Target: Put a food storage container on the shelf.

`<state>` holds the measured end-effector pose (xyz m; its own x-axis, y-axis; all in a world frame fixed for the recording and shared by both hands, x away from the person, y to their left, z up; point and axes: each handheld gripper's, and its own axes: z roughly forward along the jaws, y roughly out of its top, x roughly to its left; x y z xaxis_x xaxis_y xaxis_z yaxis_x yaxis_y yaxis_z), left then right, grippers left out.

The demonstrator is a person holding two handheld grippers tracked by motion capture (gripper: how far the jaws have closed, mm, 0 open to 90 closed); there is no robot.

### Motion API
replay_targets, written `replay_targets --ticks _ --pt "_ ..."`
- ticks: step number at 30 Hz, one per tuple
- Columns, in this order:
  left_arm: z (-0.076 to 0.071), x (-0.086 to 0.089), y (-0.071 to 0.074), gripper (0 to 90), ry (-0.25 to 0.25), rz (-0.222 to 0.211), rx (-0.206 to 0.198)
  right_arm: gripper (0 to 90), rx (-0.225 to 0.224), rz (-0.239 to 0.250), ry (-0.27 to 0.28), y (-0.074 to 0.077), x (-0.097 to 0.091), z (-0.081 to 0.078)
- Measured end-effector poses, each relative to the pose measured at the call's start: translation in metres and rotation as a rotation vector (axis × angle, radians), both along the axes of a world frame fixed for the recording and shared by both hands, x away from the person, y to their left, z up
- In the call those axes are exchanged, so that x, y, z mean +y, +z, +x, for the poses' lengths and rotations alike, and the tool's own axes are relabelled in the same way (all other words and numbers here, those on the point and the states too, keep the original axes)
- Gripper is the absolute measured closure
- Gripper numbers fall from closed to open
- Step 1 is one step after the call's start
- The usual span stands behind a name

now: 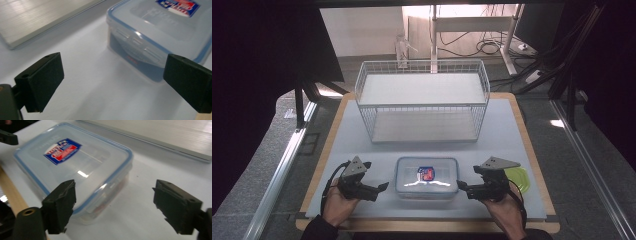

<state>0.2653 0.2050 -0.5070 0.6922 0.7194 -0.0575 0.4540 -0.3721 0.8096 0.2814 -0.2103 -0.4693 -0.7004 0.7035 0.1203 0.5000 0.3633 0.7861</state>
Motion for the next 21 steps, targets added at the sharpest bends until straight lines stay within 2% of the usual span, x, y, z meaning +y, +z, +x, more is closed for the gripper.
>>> replay_targets --ticks 7,9,15,18,20,21 --pt "0.003 -0.011 0.005 2.1 -0.063 -0.038 0.022 10.0 0.004 0.01 0.046 -0.003 0.008 0.003" --pt "0.006 -0.016 0.006 2.1 -0.076 -0.055 0.035 8.0 0.029 0.011 0.054 -0.004 0.011 0.005" --pt "0.019 -0.034 0.003 1.1 -0.112 -0.05 0.113 3.6 0.074 -0.029 0.074 -0.01 0.022 0.01" --pt "0.025 -0.039 0.001 1.1 -0.127 -0.088 0.143 3.2 0.111 -0.012 0.071 -0.012 0.026 0.014" --pt "0.031 -0.042 -0.002 0.4 -0.143 -0.109 0.184 3.3 0.132 -0.01 0.075 -0.013 0.028 0.017" --pt "0.033 -0.043 -0.003 0.4 -0.15 -0.127 0.196 3.2 0.163 -0.007 0.078 -0.015 0.03 0.02"
